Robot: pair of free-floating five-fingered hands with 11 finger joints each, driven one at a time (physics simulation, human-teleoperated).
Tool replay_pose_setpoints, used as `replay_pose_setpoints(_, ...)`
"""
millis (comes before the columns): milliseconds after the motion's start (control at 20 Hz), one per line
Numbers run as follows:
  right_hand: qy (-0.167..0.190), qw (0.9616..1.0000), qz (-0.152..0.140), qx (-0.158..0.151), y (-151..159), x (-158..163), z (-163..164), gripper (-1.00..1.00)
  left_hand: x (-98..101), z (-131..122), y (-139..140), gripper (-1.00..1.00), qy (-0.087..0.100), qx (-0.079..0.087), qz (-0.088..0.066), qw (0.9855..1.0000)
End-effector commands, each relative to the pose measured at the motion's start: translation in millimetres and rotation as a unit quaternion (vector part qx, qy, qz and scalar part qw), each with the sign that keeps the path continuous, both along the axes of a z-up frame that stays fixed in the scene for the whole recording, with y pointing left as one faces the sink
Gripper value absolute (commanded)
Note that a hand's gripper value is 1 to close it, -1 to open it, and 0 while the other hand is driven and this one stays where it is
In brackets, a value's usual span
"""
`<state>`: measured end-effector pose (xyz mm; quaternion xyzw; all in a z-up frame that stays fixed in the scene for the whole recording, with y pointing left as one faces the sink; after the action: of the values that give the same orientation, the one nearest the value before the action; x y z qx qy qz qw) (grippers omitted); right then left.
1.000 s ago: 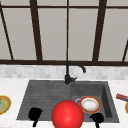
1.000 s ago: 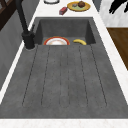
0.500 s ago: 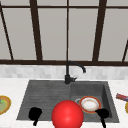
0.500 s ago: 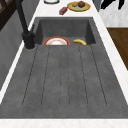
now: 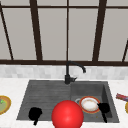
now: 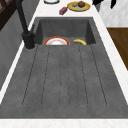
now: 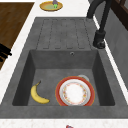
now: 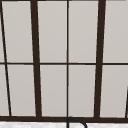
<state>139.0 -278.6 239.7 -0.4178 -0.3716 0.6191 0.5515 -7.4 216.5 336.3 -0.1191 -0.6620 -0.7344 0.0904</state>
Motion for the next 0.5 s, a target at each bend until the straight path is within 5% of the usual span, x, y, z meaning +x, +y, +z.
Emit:
replay_pose_setpoints(0,-0.062,0.9976,0.03,0.004,0,4,1,-1.0,0.0,0,0,0.0,0.0,0.0,0.0,1.0)
replay_pose_setpoints(350,-0.154,0.9857,0.068,0.01,0,12,7,-1.0,0.1,0,0,0.0,-0.001,0.0,0.0,1.0)
replay_pose_setpoints(450,-0.148,0.9859,0.076,0.011,4,21,10,-1.0,0.1,0,0,0.0,-0.001,0.0,0.001,1.0)
